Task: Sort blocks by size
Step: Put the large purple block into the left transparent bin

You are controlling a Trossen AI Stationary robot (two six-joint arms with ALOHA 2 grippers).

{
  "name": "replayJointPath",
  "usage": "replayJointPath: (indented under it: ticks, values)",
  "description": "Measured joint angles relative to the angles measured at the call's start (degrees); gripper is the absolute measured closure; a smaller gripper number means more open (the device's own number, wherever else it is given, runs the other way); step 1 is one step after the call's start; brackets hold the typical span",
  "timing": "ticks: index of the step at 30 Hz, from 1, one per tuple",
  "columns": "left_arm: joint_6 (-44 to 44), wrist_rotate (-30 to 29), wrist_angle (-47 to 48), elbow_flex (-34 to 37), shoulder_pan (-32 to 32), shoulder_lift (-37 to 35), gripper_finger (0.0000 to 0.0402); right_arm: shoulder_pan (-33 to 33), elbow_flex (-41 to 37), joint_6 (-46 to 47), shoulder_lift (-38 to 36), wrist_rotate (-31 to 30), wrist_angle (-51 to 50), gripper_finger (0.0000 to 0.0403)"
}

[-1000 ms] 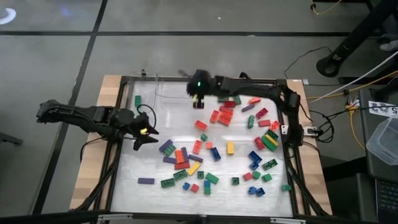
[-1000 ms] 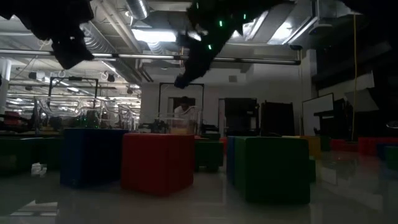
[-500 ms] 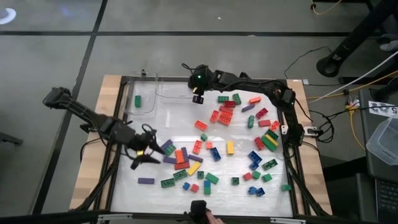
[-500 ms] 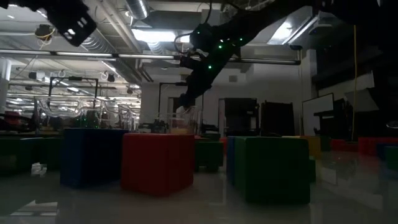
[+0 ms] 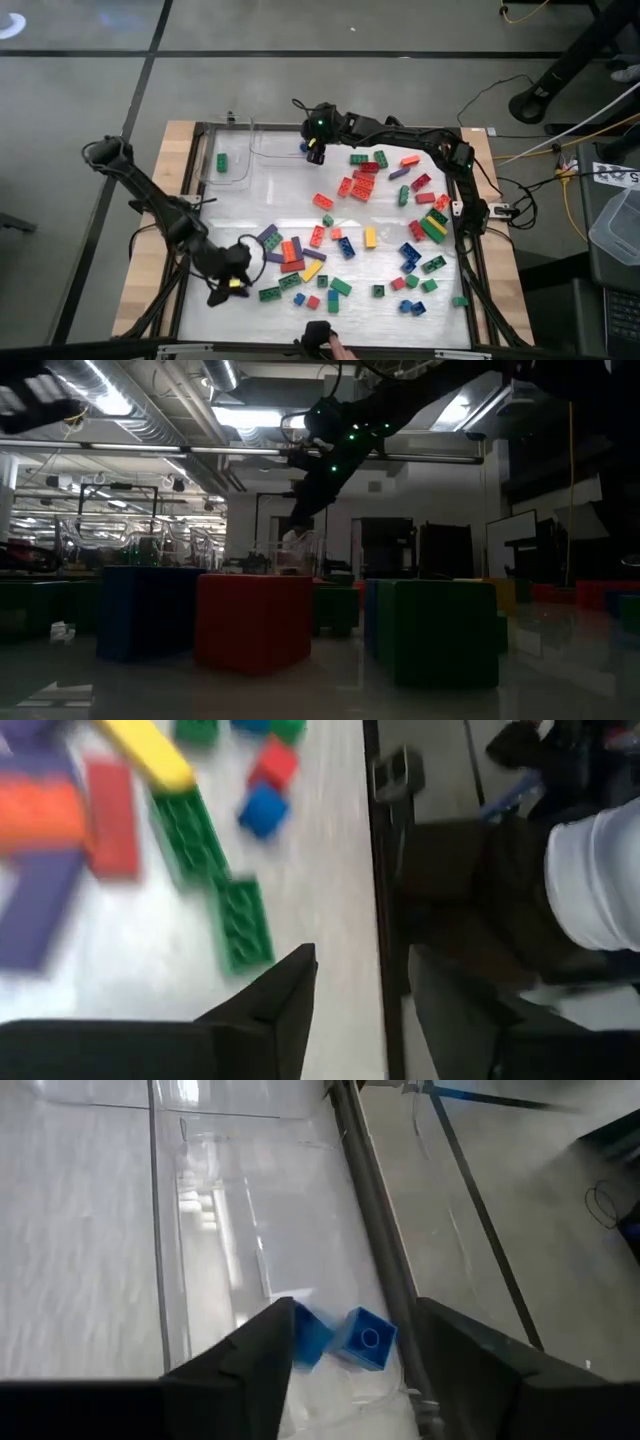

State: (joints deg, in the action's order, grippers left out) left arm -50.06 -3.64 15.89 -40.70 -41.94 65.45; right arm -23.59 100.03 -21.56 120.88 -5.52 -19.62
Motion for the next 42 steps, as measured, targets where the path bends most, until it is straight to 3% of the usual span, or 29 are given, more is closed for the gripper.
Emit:
replayJointPath:
  ticks: [7,10,16,28,35,42]
  values:
    - [-18.7,9.5,1.8,-0.3,-4.1,5.0,0.027,1.5,0.4,2.2,0.0,0.5,-0.7,0.0169]
    - [-22.3,11.5,3.7,-0.3,-4.2,5.9,0.027,3.2,2.0,2.1,0.0,0.6,-1.4,0.017]
    - [-19.5,9.7,5.8,-0.3,-4.1,7.2,0.0265,7.0,5.1,1.8,0.0,0.6,-1.5,0.0171]
    - [-11.2,6.8,8.8,-0.1,-4.1,14.2,0.0158,16.2,10.7,1.8,0.0,0.6,-11.1,0.0171]
    - [-5.1,6.8,8.9,-0.2,-4.1,17.8,0.0151,22.7,12.2,1.8,0.0,0.6,-18.0,0.0171]
    - [-6.1,6.4,8.7,-0.2,-4.1,18.4,0.0151,28.7,12.2,1.8,0.0,-0.5,-21.6,0.0171]
